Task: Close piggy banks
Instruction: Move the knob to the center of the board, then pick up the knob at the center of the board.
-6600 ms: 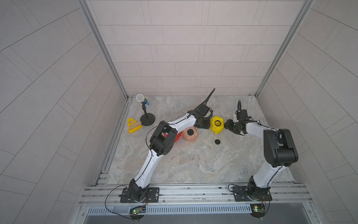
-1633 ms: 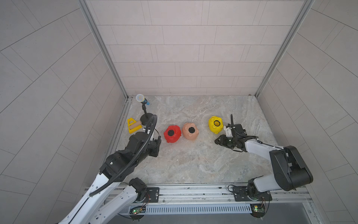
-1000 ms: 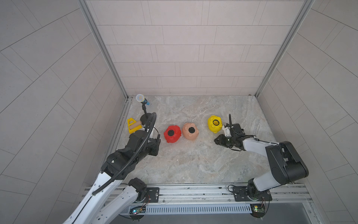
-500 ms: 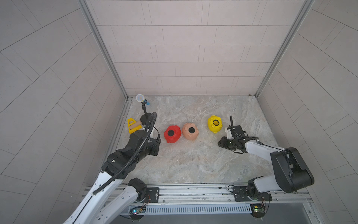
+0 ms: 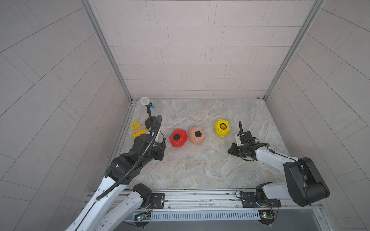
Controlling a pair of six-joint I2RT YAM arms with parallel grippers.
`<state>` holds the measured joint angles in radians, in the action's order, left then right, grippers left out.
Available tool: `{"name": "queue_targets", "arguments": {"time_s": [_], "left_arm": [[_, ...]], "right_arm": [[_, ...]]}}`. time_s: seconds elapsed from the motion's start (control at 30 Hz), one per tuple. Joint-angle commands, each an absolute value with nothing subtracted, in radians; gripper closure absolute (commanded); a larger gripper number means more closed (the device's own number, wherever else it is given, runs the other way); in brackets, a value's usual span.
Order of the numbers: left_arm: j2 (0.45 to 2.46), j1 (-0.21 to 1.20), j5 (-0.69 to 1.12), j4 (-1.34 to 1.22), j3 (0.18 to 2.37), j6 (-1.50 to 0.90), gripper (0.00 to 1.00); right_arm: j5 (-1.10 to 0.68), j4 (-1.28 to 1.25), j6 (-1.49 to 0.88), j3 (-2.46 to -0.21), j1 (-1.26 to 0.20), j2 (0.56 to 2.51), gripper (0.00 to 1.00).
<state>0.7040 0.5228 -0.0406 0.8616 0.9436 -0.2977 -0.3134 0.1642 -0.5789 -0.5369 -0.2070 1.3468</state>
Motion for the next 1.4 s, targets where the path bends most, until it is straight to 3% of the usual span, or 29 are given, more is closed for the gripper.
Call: {"name": "queue_targets", "arguments": {"time_s": [0.0, 0.27, 0.33, 0.4, 0.6, 1.0, 1.37], "left_arm": [[0.701, 0.516, -0.036, 0.853, 0.933, -0.291, 0.56], [0.7, 0.517, -0.035, 0.853, 0.933, -0.293, 0.56], [0.7, 0.516, -0.034, 0.854, 0.934, -0.292, 0.56], [0.699, 0.517, -0.033, 0.854, 0.932, -0.291, 0.56], [0.7, 0.516, -0.032, 0.853, 0.931, -0.292, 0.56], [0.703, 0.516, -0.026, 0.853, 0.93, -0.293, 0.56], [0.704, 0.514, -0.024, 0.853, 0.93, -0.293, 0.56]], "right_arm": [[-0.264, 0.255, -0.582, -0.515, -0.207, 1.341, 0.79], [-0.2, 0.307, -0.583, -0.535, -0.215, 1.336, 0.85], [-0.174, 0.322, -0.591, -0.543, -0.218, 1.329, 0.95], [-0.158, 0.329, -0.603, -0.547, -0.221, 1.32, 0.98], [-0.105, 0.37, -0.607, -0.587, -0.244, 1.328, 0.98], [-0.1, 0.4, -0.58, -0.614, -0.256, 1.413, 0.87], [-0.049, 0.466, -0.546, -0.678, -0.278, 1.457, 0.93]]}}
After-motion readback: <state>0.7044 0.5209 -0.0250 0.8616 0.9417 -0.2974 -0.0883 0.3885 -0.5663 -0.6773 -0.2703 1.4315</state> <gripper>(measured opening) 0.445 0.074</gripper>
